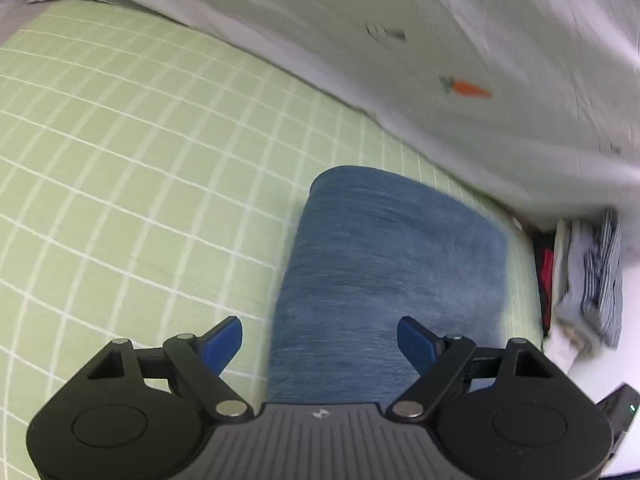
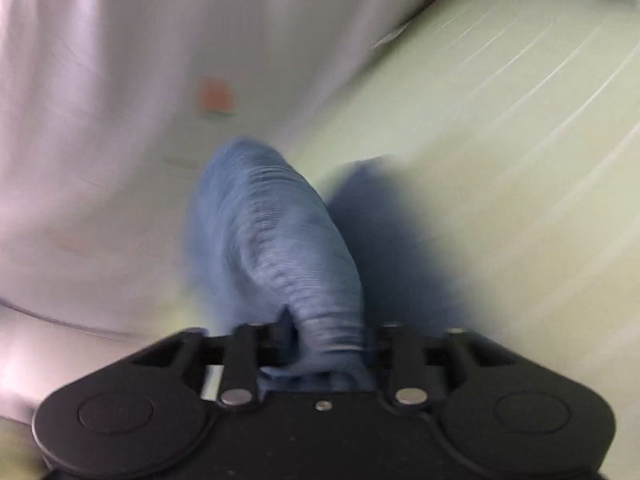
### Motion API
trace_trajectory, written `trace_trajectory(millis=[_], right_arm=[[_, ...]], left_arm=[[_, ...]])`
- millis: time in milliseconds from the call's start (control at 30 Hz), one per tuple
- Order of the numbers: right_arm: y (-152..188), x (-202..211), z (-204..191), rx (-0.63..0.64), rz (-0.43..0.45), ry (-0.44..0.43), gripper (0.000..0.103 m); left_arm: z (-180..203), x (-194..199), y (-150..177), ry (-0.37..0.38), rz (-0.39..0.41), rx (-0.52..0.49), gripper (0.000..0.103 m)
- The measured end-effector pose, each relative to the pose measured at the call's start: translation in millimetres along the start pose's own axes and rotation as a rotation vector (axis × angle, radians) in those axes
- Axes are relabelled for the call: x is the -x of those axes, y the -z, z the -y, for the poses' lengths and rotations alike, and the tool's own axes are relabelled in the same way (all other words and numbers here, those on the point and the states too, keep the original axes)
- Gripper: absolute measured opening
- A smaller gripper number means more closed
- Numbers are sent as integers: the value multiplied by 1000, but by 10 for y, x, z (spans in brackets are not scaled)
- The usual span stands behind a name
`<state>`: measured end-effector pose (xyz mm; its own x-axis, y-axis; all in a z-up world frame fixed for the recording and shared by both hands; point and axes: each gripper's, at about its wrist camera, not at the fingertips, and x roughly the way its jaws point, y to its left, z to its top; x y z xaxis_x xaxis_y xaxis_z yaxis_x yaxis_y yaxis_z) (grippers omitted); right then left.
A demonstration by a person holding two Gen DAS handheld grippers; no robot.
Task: Fold clothes
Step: 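Lift and carry the folded jeans with both tools to the shirt stack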
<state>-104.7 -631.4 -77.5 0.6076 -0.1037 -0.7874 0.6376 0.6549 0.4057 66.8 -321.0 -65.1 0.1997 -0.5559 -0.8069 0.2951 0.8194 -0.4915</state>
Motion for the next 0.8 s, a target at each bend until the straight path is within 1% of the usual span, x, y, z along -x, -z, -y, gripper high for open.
trace_trajectory(millis=[33,67,100,133,167,300,400,467,567,667,767,800], right_arm=[[4,19,-52,92,9,49,54],[4,57,-93,158,23,38,60],[-7,82,-113,177,32,17,74],[-23,84,-105,168,34,-2,79],[-39,82,-94,156,36,-21,82],[-78,-112,-44,137,-14,-13,82],[-67,-225,6,121,-42,-44,86],[-123,-312,-3,110,-54,-59,89],[-158,-381,8,117,-66,-66,93],[-179,-442,-32,136,-73,-68,97],[-171,-499,-82,141,-81,-92,96],[-163,-517,-99,141,-84,-105,89]], left_arm=[[28,-43,0,-5,-13,-12,85],[52,-86,-1,-14,-23,-26,85],[72,-131,-4,-23,-33,-39,85],[81,-179,-12,-31,-43,-45,86],[84,-232,-22,-36,-56,-47,86],[68,-457,-63,-58,-104,-50,86],[68,-592,-93,-66,-124,-57,86],[71,-673,-117,-66,-137,-60,86],[70,-765,-158,-59,-136,-52,86],[56,-828,-185,-35,-132,-34,86],[34,-882,-208,-5,-135,-7,85],[27,-892,-213,12,-135,3,84]])
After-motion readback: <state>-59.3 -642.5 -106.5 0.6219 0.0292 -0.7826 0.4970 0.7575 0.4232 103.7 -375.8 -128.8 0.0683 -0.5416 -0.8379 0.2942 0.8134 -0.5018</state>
